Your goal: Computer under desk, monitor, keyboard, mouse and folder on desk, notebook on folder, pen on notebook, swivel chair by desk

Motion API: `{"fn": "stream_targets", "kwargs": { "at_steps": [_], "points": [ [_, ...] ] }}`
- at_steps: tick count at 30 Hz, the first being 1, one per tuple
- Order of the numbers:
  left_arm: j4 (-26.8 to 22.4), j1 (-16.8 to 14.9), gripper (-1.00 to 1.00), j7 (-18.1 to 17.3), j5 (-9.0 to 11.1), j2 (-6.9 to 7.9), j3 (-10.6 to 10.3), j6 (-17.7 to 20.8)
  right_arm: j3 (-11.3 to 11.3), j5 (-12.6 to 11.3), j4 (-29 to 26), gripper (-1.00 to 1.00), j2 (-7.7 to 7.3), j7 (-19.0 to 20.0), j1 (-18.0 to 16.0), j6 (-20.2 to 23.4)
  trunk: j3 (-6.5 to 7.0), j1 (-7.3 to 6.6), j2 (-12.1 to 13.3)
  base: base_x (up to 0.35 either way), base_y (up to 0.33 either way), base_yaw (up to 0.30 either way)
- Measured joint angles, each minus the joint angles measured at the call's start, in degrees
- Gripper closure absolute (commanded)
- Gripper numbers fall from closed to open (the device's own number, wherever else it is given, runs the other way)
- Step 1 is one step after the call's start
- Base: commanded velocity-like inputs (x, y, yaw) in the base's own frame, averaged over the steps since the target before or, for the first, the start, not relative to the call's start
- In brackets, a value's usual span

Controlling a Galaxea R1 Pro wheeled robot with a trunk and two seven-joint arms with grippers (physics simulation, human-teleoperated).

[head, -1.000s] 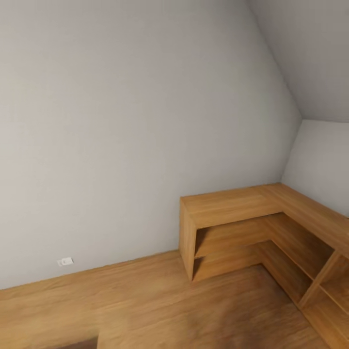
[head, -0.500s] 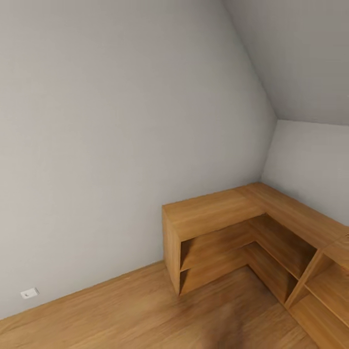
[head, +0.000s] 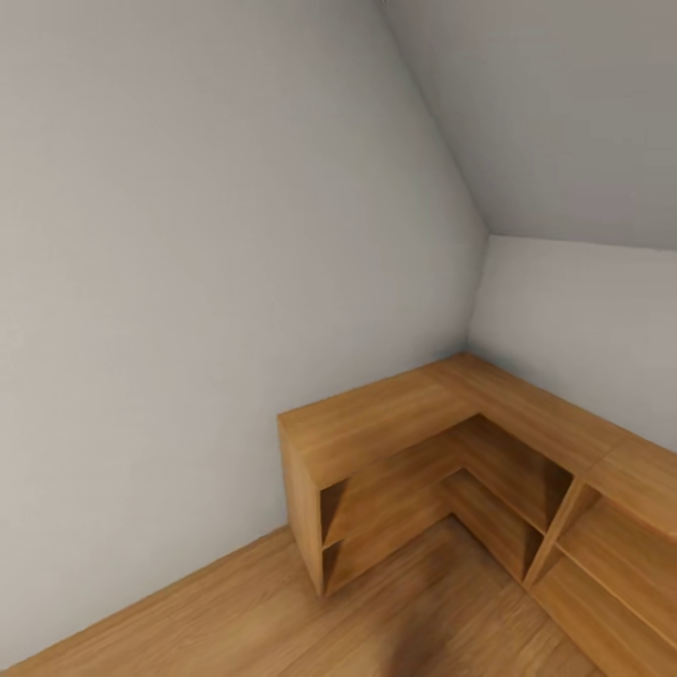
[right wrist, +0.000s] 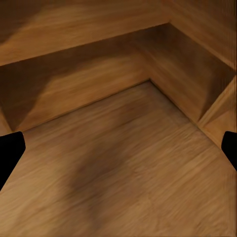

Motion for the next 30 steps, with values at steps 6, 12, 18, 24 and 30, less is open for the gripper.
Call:
{"fn": "stream_targets", "kwargs": {
  "at_steps": [6, 12, 18, 24, 30],
  "points": [
    [0.01, 0.00, -1.00, -0.03, -0.02, -0.04, -0.08, 0.02, 0.00, 0.01, 0.00, -1.00, -0.05, 0.00, 0.00, 0.00, 0.24, 0.01, 0.00, 0.021, 0.000, -0.270],
    [0.01, 0.00, -1.00, -0.03, -0.05, -0.05, -0.08, 0.10, 0.06, 0.07, 0.00, -1.00, -0.21, 0.06, 0.00, 0.04, 0.48, 0.01, 0.00, 0.001, 0.000, -0.271],
    [0.02, 0.00, -1.00, -0.03, -0.07, -0.04, -0.08, 0.11, 0.08, 0.10, 0.00, -1.00, -0.31, 0.14, 0.00, 0.08, 0.71, 0.01, 0.00, 0.000, 0.000, -0.272],
    [0.10, 0.00, -1.00, -0.10, -0.09, -0.05, -0.08, 0.11, 0.15, 0.17, 0.00, -1.00, -0.41, 0.17, 0.00, 0.06, 0.95, 0.01, 0.00, 0.000, 0.000, -0.272],
    [0.17, 0.00, -1.00, -0.11, -0.09, -0.04, -0.08, 0.13, 0.17, 0.20, 0.01, -1.00, -0.57, 0.16, 0.00, 0.05, 1.19, 0.01, 0.00, 0.000, 0.000, -0.273]
  ]
}}
